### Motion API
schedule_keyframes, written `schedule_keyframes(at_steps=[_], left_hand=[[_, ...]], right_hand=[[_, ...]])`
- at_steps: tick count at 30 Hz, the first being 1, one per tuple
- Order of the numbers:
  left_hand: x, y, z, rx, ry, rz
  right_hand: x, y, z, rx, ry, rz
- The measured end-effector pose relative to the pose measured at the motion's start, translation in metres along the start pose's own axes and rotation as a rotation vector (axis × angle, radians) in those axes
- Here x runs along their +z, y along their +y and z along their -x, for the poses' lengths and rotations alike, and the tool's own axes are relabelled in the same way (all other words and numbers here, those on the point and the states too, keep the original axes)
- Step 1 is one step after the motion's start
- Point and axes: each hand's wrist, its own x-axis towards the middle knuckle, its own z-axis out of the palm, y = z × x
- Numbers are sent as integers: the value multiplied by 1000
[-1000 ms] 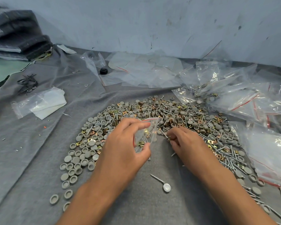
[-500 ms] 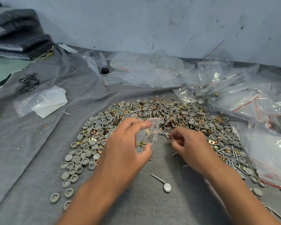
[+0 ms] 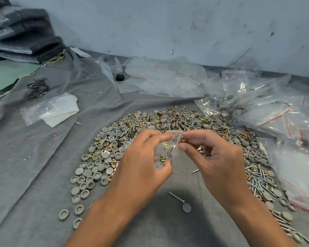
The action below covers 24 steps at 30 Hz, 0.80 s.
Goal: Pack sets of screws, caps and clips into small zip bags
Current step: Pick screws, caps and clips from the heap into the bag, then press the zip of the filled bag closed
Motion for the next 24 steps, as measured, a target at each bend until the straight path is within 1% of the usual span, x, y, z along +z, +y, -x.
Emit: schedule_keyframes(at_steps=[3, 5, 7, 9, 12, 14, 16, 18, 21, 24], left_hand=[[1, -1, -1, 2, 6, 4], [1, -1, -1, 2, 4, 11], [0, 1, 0, 8, 10, 22], [-1, 2, 0, 23, 25, 42], [-5, 2, 1, 59, -10, 20], [-7, 2, 2, 102, -54, -44], [-6, 2, 2, 168, -67, -94], [-4, 2, 2, 232, -26, -103], [-4, 0, 0, 292, 112, -64], [-6, 1, -1, 337, 241, -8]], right_hand=[[1, -1, 3, -78, 68, 68], [5, -2, 4, -161, 14, 141], [8, 0, 4, -186, -64, 181], [5, 6, 4, -186, -54, 225], [-4, 16, 5, -163, -76, 399], [-10, 22, 5, -194, -119, 485], [-13, 23, 4, -250, -133, 513], [-15, 22, 3, -299, -116, 477], [-15, 19, 1, -296, -64, 353], [-15, 13, 2, -294, 54, 269]])
